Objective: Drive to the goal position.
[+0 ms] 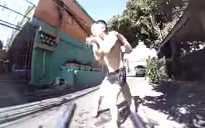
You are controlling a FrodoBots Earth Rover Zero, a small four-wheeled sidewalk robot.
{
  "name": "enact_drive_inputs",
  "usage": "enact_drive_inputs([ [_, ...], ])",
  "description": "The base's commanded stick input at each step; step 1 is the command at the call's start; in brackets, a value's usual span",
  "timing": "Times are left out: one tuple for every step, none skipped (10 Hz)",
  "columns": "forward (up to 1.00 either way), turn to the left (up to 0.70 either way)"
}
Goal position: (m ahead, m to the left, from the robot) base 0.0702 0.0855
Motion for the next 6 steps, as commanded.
enact_drive_inputs([
  [0.0, 0.28],
  [0.0, 0.28],
  [0.0, 0.27],
  [0.0, 0.26],
  [0.0, 0.25],
  [0.0, 0.23],
])
